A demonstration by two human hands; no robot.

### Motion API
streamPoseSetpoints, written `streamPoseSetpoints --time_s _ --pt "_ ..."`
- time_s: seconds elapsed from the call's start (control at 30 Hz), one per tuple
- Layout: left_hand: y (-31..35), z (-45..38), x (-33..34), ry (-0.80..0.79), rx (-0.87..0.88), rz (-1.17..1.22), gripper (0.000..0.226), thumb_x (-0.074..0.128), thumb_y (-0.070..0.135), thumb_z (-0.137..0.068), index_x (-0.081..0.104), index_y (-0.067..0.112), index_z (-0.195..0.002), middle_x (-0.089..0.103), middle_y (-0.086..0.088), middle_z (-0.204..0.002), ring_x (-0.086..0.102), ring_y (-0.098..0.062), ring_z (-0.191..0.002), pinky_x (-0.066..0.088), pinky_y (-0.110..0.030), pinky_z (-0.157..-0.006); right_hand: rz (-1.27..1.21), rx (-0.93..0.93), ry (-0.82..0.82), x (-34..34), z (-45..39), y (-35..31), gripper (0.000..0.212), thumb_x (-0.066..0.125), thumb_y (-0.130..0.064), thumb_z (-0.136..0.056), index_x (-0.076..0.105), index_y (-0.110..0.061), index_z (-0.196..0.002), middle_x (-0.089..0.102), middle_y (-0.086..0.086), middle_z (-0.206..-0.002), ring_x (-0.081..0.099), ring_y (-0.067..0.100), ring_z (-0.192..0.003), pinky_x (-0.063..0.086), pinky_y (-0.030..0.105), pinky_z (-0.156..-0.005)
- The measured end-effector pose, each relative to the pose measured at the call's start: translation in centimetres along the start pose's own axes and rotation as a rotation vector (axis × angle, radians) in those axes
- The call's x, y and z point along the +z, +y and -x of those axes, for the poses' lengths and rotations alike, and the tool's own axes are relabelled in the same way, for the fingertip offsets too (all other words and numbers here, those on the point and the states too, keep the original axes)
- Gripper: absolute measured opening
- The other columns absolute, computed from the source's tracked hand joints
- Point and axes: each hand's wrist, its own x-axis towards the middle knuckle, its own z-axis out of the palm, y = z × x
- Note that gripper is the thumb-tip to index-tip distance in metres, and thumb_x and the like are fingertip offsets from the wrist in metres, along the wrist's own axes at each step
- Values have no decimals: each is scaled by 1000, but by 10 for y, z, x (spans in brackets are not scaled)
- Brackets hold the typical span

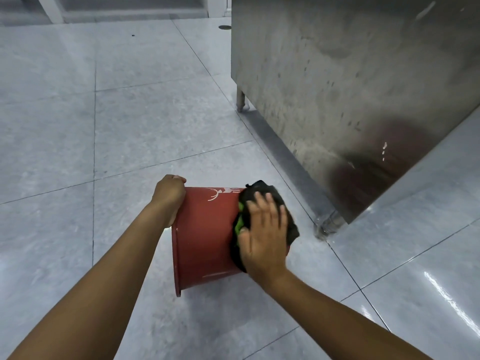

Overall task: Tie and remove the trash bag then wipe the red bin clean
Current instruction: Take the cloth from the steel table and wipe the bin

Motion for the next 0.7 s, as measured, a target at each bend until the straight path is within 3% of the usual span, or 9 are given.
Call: streamPoseSetpoints --time_s 0.17,0.27,0.33,0.4,0.53,0.7 --pt "1 6 -1 -50 37 35 37 33 27 -100 55 11 -126 56 -8 -130 55 -25 -113 44 -39 -96 -34 -324 -86 24 18 -62 59 45 -36 -84 45 -20 -142 35 3 -156 21 25 -148 18 54 -117" --pt "-20 38 -9 -51 302 9 46 27 52 -100 53 27 -128 56 10 -128 54 -7 -110 39 -24 -90 -20 -313 -90 25 2 -77 53 43 -35 -88 50 -20 -139 42 2 -153 28 24 -146 22 52 -116" --pt "-38 66 -11 -75 479 110 38 27 51 -102 51 42 -130 53 30 -129 49 10 -118 38 -9 -93 -23 -285 -97 22 -14 -76 52 40 -34 -89 53 -20 -138 47 3 -149 34 24 -143 25 52 -115" --pt "-47 76 -11 -63 537 177 33 28 42 -105 55 45 -123 55 40 -121 48 18 -116 38 1 -87 -22 -304 -128 22 -23 -73 52 41 -34 -88 52 -22 -138 48 3 -147 36 24 -141 26 51 -114" --pt "-34 61 -9 -35 470 202 32 34 25 -105 61 34 -120 57 23 -128 48 9 -121 38 -9 -94 10 -274 -160 10 -34 -40 53 42 -36 -83 59 -20 -131 54 3 -142 43 24 -137 27 51 -113" --pt "-12 35 0 7 271 176 32 30 25 -103 60 26 -115 57 6 -118 53 -4 -97 41 -21 -74 44 19 -206 -17 -52 35 55 29 -35 -88 52 -22 -136 46 -2 -147 29 16 -143 18 44 -118"
